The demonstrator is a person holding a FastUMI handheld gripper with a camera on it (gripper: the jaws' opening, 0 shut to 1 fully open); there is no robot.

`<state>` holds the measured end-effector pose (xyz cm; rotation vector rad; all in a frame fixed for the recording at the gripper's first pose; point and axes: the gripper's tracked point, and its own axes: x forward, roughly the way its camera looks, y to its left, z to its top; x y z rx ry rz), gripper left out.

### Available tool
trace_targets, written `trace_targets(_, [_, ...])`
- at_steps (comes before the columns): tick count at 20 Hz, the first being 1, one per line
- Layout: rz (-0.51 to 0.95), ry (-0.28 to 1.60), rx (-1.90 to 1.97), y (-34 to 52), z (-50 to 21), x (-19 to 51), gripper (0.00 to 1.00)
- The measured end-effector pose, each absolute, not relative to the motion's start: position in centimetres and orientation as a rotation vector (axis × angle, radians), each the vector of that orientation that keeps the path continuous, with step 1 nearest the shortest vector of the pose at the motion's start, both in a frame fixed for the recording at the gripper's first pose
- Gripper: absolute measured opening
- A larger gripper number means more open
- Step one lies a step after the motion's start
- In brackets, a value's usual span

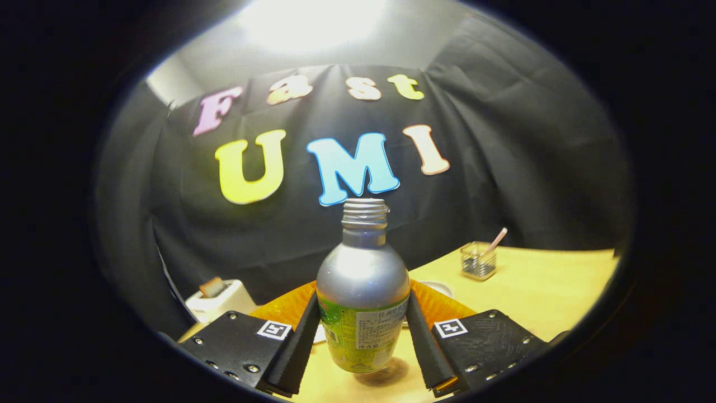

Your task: Take the bottle from table, then pour the juice into the cup, finally place the bottle on the coaster

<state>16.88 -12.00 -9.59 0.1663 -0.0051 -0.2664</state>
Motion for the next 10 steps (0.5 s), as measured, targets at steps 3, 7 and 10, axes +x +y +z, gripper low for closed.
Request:
trace_targets(3, [-0.269, 0.022, 0.036, -11.4, -9.5, 17.2, 0.78])
trace_targets(7, [-0.236, 0.052, 0.026, -10.3, -11.5, 18.4, 0.78])
trace_targets(10, [-0.221, 0.063, 0.029, -10.3, -13.0, 19.4, 0.78])
